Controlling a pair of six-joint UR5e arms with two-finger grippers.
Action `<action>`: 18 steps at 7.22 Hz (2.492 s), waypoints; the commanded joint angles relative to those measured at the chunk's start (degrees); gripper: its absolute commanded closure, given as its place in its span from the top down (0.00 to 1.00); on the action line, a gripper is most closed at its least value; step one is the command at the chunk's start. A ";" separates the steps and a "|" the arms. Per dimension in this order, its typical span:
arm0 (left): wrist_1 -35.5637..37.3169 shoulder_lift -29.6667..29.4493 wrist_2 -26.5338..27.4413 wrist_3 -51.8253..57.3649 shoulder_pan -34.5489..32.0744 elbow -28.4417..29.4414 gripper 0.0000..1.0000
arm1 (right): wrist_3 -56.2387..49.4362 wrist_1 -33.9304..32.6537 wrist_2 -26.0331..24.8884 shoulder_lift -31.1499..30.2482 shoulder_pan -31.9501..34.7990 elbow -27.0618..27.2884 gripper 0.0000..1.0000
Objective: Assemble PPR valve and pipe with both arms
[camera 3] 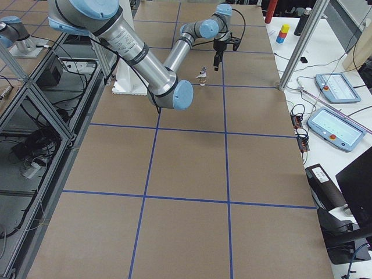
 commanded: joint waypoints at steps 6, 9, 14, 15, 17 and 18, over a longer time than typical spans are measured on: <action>0.61 3.50 1.12 -22.47 -0.25 -12.92 1.00 | -50.79 0.04 9.48 -29.69 25.02 10.46 1.00; 3.78 4.20 2.84 -14.89 -0.43 -13.82 1.00 | -68.58 0.04 10.46 -39.73 36.28 10.03 1.00; 3.51 8.68 3.19 -18.22 -2.01 -17.93 1.00 | -75.91 12.46 13.69 -56.77 44.74 7.13 1.00; 2.91 10.60 3.10 -17.79 -2.10 -19.43 1.00 | -75.56 16.52 13.97 -58.81 45.44 6.34 1.00; 2.72 11.59 3.02 -18.05 -2.27 -20.06 1.00 | -74.16 16.65 15.29 -58.57 46.50 6.95 1.00; 2.81 11.85 3.19 -17.87 -2.45 -20.50 1.00 | -73.28 16.74 15.21 -58.48 46.50 7.03 1.00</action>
